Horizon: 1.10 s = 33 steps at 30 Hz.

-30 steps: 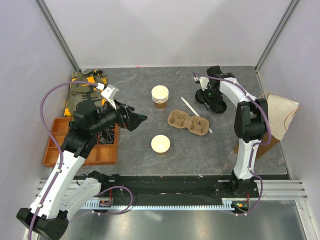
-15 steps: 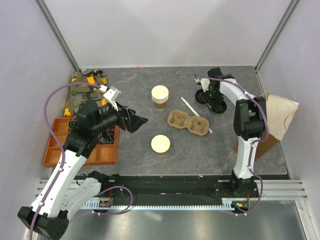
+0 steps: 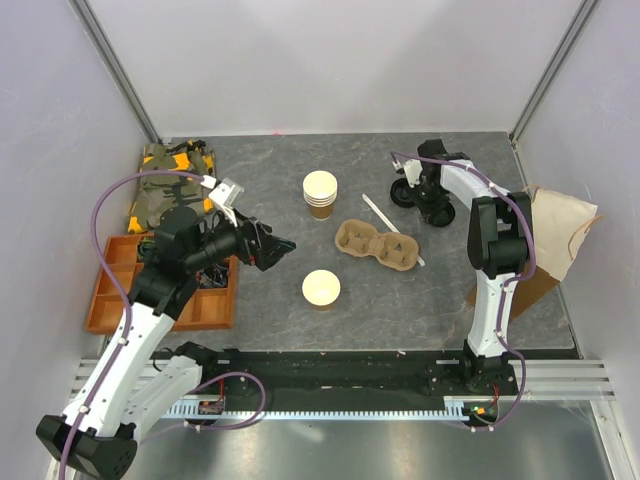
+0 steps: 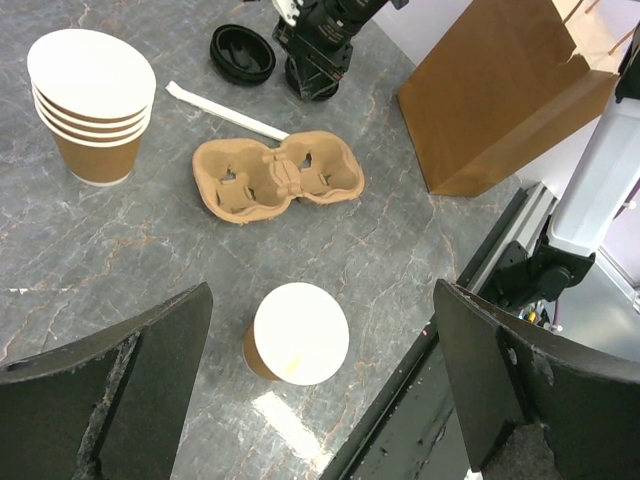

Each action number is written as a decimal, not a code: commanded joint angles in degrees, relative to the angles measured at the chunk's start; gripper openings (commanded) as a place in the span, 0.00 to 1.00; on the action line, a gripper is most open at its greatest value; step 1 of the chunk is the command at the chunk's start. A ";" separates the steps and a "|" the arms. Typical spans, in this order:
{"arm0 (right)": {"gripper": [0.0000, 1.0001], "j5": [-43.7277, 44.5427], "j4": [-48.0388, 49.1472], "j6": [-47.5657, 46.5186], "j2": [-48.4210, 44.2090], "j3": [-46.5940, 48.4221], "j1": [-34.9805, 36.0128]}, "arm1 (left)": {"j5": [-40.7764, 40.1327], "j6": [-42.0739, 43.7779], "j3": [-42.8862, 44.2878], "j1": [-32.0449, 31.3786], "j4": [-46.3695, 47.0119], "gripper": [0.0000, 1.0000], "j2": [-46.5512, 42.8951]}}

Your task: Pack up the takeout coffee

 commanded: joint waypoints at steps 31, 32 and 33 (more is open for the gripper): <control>0.00 -68.48 -36.43 -11.21 -22.00 3.55 13.86 | 23.21 54.20 -8.71 0.65 -1.27 0.92 -18.67; 0.00 -71.98 -36.34 -11.21 -22.08 2.76 15.44 | 23.12 56.56 -8.98 0.57 -1.09 0.90 -18.32; 0.00 -73.67 -36.34 -11.21 -22.43 1.45 16.07 | 22.60 56.41 -9.24 0.48 -0.48 0.88 -17.97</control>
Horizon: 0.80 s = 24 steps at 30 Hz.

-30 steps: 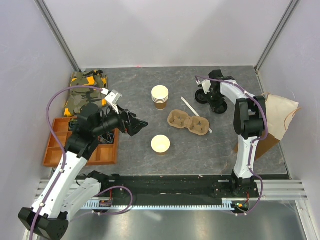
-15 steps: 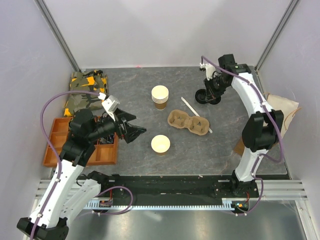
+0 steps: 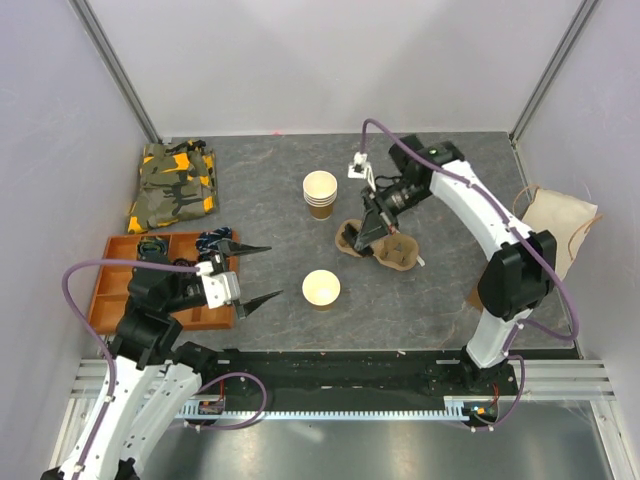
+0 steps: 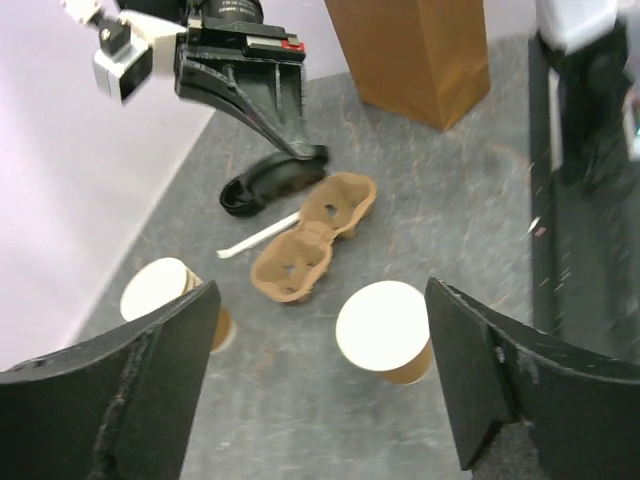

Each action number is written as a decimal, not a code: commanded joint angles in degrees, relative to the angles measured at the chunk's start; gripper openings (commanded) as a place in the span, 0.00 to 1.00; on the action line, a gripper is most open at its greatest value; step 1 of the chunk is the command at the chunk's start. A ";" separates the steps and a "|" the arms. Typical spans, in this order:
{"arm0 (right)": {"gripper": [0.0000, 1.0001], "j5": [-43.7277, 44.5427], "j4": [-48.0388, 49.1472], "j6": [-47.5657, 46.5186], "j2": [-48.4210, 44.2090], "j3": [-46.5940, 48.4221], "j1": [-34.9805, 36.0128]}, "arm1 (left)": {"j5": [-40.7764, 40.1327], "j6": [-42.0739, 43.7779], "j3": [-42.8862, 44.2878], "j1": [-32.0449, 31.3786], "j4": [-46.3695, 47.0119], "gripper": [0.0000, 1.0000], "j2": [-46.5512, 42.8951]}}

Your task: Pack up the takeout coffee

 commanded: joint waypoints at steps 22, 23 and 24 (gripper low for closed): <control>0.00 -28.89 -7.69 2.63 -5.44 -10.09 4.25 | -24.47 -8.59 -5.15 -20.67 32.39 0.54 18.49; 0.00 -28.89 -7.42 2.89 -5.88 -10.53 4.34 | -24.39 -8.14 -5.24 -21.03 32.39 0.54 18.76; 0.00 -28.89 -7.07 3.77 -6.15 -10.80 4.34 | -24.56 -7.53 -5.24 -21.47 32.91 0.54 19.20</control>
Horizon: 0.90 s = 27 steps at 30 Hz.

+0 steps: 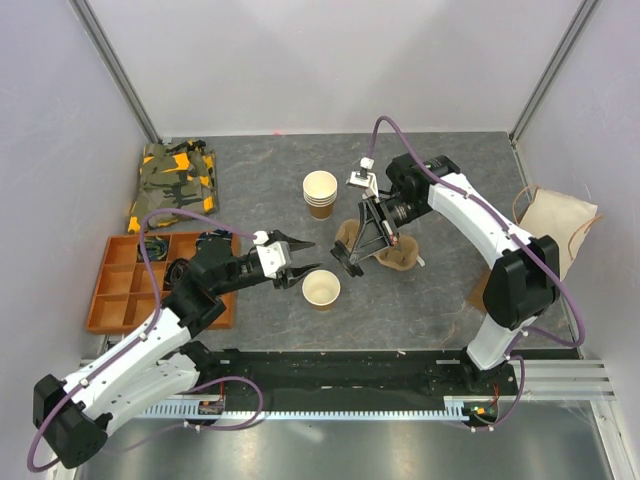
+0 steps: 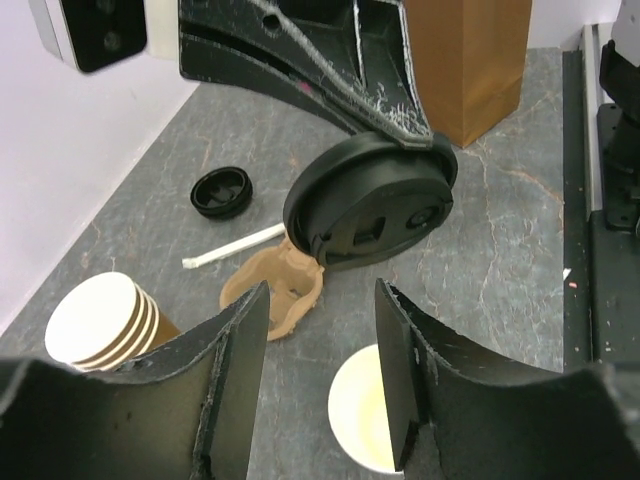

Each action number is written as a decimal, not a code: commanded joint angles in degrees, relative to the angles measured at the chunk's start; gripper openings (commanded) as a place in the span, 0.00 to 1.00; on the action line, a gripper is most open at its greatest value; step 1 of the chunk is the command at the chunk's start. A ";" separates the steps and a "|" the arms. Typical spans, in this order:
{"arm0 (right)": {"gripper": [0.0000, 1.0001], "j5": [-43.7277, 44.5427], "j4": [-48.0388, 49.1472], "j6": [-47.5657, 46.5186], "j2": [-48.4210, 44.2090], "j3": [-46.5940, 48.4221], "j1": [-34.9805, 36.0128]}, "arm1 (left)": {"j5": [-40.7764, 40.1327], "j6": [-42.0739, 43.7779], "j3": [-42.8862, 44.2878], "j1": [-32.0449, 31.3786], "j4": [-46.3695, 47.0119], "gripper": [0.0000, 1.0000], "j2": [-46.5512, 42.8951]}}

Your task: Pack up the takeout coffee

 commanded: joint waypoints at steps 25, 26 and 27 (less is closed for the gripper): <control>0.00 -4.89 0.15 6.53 -5.48 -3.62 1.09 | -8.84 3.97 2.94 -9.93 10.23 0.33 8.20; 0.00 -4.89 0.15 6.54 -5.40 -3.62 1.09 | -8.84 3.97 2.85 -9.93 10.23 0.31 8.20; 0.00 -4.89 0.24 6.54 -5.40 -3.62 1.09 | -8.75 3.71 2.85 -10.02 10.23 0.27 8.11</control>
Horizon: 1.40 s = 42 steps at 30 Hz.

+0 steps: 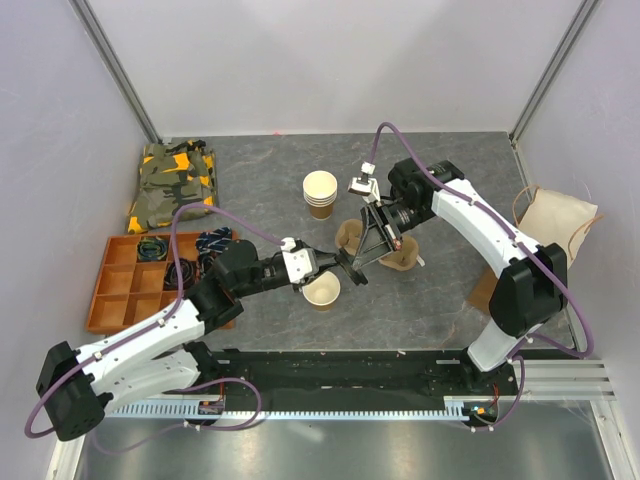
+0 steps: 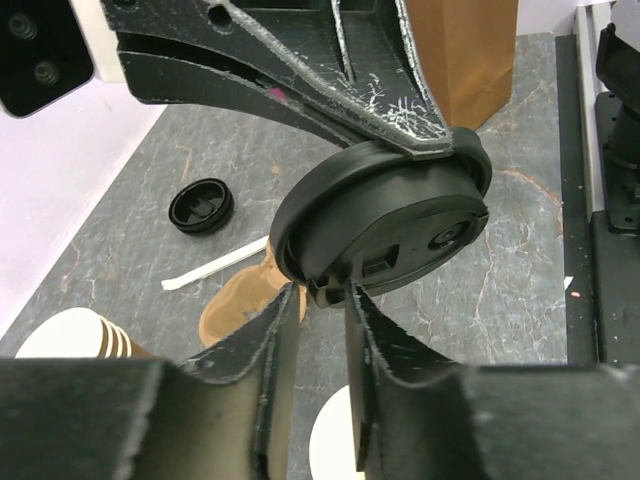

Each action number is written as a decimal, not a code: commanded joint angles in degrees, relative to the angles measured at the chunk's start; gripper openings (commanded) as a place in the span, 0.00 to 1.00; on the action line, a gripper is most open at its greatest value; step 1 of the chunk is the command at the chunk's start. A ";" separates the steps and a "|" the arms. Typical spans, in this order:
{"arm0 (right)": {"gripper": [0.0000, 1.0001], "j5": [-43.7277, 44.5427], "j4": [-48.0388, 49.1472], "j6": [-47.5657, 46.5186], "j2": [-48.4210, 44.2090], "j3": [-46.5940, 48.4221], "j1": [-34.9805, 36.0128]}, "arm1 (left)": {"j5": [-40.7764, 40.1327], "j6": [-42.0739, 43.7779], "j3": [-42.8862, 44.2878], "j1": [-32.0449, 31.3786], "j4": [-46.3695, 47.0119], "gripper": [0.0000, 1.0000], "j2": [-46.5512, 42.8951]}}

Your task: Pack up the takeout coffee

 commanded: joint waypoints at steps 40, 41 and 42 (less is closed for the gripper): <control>0.98 59.28 45.63 25.95 -23.30 -10.76 -6.33 | 11.02 -30.03 25.53 9.26 -68.64 0.02 4.99; 0.98 59.64 46.68 24.65 -24.09 -10.85 -6.42 | 9.44 -34.31 25.36 9.79 -68.64 0.02 5.69; 0.98 60.16 47.21 23.94 -24.35 -10.85 -6.33 | 7.42 -36.10 24.92 10.23 -68.46 0.02 6.13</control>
